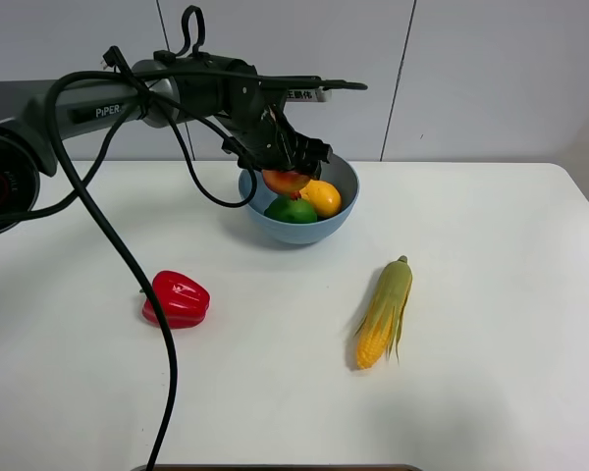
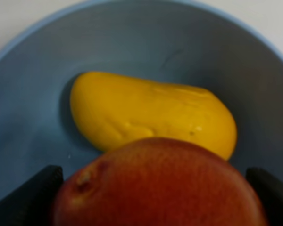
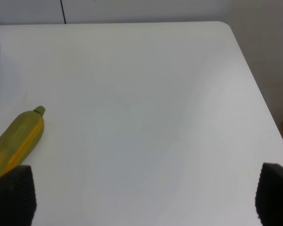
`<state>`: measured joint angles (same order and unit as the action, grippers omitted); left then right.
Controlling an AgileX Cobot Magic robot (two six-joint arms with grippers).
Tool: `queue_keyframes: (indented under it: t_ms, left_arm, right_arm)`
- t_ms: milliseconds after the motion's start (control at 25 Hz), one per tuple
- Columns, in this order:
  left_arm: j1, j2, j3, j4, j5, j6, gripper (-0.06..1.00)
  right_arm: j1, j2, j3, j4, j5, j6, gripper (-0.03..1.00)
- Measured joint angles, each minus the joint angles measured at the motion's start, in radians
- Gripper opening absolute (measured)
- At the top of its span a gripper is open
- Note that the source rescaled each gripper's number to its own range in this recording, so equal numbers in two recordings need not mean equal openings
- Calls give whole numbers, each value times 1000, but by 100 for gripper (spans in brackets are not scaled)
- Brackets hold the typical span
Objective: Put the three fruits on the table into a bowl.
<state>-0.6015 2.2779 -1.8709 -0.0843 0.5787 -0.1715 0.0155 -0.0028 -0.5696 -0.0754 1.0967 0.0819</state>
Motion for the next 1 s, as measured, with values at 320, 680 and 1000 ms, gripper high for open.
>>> queue_keyframes:
  t_ms: [320,680,1000]
  left_arm:
    - [0,21,0,0,-34,26,69]
    - [0,-74,-1,44,78,44,97]
    - [18,-285,-1,125,331,44,97]
  right_arm:
    - [0,0,0,0,0,0,93]
    - [0,0,0,0,0,0,93]
    - [0,0,0,0,0,0,93]
